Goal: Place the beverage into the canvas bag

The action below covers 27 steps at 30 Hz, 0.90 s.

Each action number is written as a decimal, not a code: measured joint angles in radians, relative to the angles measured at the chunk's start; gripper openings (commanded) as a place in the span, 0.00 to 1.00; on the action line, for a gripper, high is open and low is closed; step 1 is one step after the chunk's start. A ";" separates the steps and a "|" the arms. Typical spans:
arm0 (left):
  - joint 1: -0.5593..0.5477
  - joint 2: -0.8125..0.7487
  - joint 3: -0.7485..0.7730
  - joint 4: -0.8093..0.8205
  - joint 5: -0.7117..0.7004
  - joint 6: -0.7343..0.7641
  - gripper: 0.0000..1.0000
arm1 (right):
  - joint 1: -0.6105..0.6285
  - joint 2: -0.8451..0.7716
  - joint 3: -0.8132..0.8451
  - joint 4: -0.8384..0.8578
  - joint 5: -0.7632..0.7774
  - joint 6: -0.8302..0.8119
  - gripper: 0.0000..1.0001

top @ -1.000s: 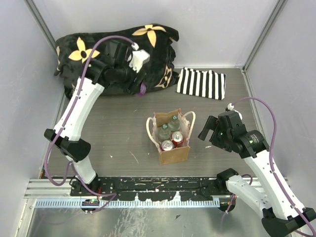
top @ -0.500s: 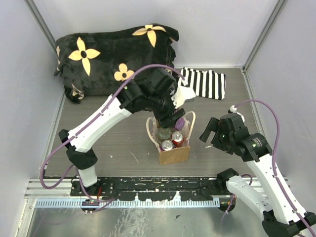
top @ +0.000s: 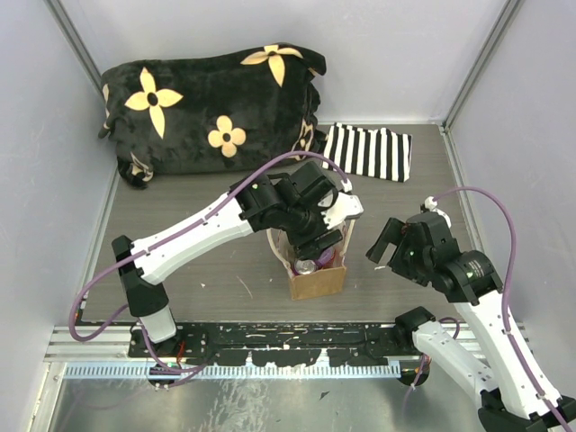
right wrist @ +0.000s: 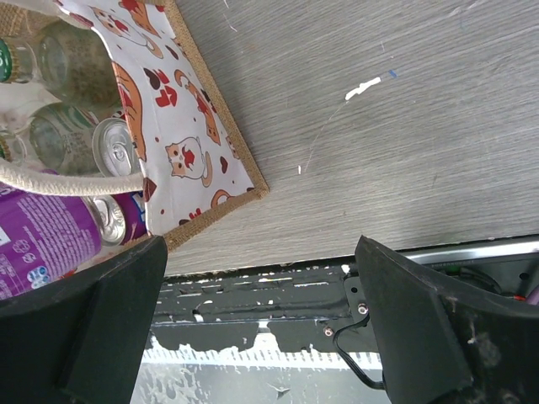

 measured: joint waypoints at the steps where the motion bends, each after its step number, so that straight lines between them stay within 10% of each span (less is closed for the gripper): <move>1: -0.008 0.000 0.000 0.005 0.000 -0.001 0.00 | 0.000 -0.005 0.000 -0.002 0.002 0.002 1.00; 27: -0.113 0.045 -0.063 0.074 -0.018 -0.005 0.00 | 0.000 -0.052 -0.014 -0.053 0.022 0.013 1.00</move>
